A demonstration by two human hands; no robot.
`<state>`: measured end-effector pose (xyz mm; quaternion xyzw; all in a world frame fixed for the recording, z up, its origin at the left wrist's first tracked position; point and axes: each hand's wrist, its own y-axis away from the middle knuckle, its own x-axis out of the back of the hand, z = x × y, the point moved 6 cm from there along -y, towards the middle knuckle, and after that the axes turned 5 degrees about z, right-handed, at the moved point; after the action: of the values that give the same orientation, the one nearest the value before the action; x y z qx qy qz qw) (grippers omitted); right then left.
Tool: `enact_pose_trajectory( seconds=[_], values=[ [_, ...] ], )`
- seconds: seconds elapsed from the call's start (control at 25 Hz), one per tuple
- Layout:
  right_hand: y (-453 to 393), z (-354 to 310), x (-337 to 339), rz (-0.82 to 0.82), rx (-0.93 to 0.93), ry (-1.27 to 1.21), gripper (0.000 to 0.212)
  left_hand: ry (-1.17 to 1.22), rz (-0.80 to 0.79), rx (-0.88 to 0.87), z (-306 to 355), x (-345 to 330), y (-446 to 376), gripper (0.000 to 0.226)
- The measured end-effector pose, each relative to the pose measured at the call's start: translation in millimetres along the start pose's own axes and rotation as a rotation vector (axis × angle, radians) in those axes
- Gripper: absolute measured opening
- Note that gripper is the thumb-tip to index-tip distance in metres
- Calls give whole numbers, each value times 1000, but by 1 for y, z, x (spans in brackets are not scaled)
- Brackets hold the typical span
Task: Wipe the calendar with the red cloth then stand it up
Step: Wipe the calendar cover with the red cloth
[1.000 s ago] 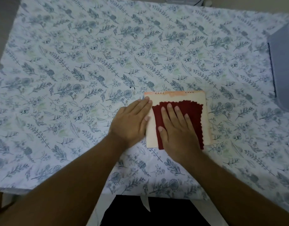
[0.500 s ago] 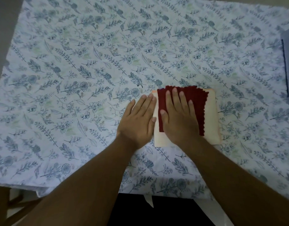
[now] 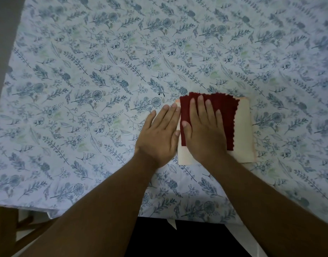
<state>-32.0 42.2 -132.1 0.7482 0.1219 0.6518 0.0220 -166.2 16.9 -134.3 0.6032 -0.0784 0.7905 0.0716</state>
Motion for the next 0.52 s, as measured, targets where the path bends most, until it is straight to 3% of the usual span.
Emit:
enact_pose_trajectory(
  seconds=[0.2,0.4,0.52],
  values=[
    [80,10,-4,-23,28,6,66,-1,-30,7,1,0,0,62],
    [-3,-2,1,-17,-5,-4,66,6,4,9,1,4,0,61],
    [26,5,1,32,29,4,64,0,-12,11,1,1,0,63]
  ],
)
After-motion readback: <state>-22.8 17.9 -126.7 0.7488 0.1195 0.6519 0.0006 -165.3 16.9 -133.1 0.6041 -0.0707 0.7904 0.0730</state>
